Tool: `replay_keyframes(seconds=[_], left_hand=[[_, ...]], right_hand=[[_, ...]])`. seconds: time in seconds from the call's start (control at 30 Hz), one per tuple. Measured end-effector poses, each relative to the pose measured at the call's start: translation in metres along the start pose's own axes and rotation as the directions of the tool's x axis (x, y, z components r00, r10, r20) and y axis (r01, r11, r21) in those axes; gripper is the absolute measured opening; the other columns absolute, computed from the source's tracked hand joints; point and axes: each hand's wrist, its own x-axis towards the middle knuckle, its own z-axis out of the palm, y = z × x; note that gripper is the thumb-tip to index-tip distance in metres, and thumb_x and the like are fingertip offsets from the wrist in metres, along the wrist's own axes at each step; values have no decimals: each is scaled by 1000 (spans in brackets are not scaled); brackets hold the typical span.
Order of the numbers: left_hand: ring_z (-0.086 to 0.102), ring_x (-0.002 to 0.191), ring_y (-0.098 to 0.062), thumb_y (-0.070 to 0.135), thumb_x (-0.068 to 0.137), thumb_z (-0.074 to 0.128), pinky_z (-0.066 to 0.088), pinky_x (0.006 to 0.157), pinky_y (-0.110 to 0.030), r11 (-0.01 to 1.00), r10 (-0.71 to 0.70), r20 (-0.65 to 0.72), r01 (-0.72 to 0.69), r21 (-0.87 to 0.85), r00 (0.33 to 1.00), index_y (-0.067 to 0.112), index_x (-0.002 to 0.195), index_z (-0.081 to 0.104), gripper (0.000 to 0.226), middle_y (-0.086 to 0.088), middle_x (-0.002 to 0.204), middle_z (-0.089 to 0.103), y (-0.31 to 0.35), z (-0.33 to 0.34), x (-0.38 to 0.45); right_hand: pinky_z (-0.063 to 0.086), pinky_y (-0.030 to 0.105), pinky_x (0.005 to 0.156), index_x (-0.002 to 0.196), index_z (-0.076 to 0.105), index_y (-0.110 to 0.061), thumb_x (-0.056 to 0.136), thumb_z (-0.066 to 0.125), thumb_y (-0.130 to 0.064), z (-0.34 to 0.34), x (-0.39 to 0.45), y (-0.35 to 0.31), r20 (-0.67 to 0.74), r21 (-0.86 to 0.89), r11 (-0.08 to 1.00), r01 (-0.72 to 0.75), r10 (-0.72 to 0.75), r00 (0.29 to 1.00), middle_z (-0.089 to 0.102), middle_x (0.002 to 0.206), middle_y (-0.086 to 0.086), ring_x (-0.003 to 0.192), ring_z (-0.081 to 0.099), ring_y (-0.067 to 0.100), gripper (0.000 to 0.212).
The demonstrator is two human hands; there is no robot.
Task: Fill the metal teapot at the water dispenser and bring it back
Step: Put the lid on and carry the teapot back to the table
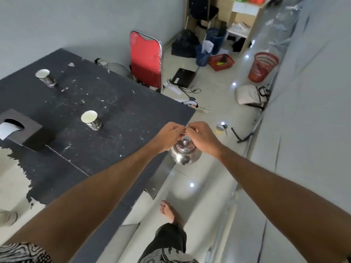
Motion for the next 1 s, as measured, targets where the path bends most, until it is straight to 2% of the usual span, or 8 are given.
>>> replay_keyframes(seconds=[0.07, 0.17, 0.33, 0.43, 0.53, 0.67, 0.8, 1.0], left_hand=[[23, 51, -10, 3, 101, 44, 23, 53, -26, 999, -29, -45, 28, -19, 999, 16, 54, 36, 49, 3, 55, 29, -10, -29, 33], [24, 52, -10, 3, 99, 44, 23, 52, -25, 997, -69, -97, 67, -30, 993, 13, 56, 40, 45, 3, 55, 30, -22, -60, 62], [27, 49, -6, 10, 94, 45, 26, 49, -21, 988, -140, -221, 119, -103, 965, 25, 49, 39, 48, 12, 49, 34, -33, -122, 104], [26, 49, -7, 16, 86, 46, 24, 48, -21, 979, -182, -307, 144, -144, 934, 22, 49, 36, 39, 11, 49, 32, -37, -157, 123], [26, 53, -12, 17, 82, 46, 22, 51, -28, 975, -207, -397, 154, -162, 894, 15, 53, 37, 31, 1, 53, 31, -44, -190, 138], [28, 53, -11, 15, 82, 45, 25, 51, -25, 967, -244, -506, 170, -189, 827, 6, 58, 42, 26, -4, 58, 33, -54, -230, 149], [29, 61, -21, 19, 82, 46, 26, 52, -28, 958, -285, -607, 207, -197, 742, -5, 58, 40, 34, -11, 63, 35, -65, -269, 158], [31, 65, -24, 19, 85, 48, 29, 62, -43, 942, -335, -708, 225, -249, 622, -8, 61, 37, 38, -10, 63, 35, -84, -320, 163]], right_hand=[[28, 18, 48, 47, 42, -32, 79, 48, -39, 8, 48, -1, 49, -3, 1000, 16, -16, 999, 37, 45, -15, 47, 34, 3, 33], [30, 16, 46, 48, 43, -32, 79, 49, -38, 17, 96, -3, 129, -1, 999, 38, -38, 991, 38, 45, -15, 46, 35, 2, 33], [31, 17, 47, 50, 41, -28, 81, 52, -34, 42, 188, -16, 253, 32, 996, 81, -86, 964, 39, 46, -16, 47, 37, 2, 33], [28, 20, 47, 51, 39, -25, 80, 53, -31, 58, 236, -28, 333, 65, 990, 124, -139, 933, 35, 47, -14, 48, 34, 4, 33], [28, 21, 48, 53, 39, -19, 80, 52, -25, 78, 286, -37, 427, 97, 981, 168, -194, 884, 35, 49, -11, 49, 32, 5, 30], [28, 19, 48, 53, 37, -19, 81, 52, -22, 110, 342, -51, 556, 127, 969, 213, -247, 794, 35, 48, -12, 49, 32, 5, 32], [28, 21, 49, 52, 38, -19, 80, 52, -25, 143, 391, -69, 635, 127, 949, 290, -302, 711, 36, 46, -13, 48, 34, 5, 32], [29, 19, 49, 49, 38, -23, 79, 52, -28, 189, 445, -99, 710, 187, 918, 349, -372, 598, 38, 44, -14, 48, 36, 5, 33]])
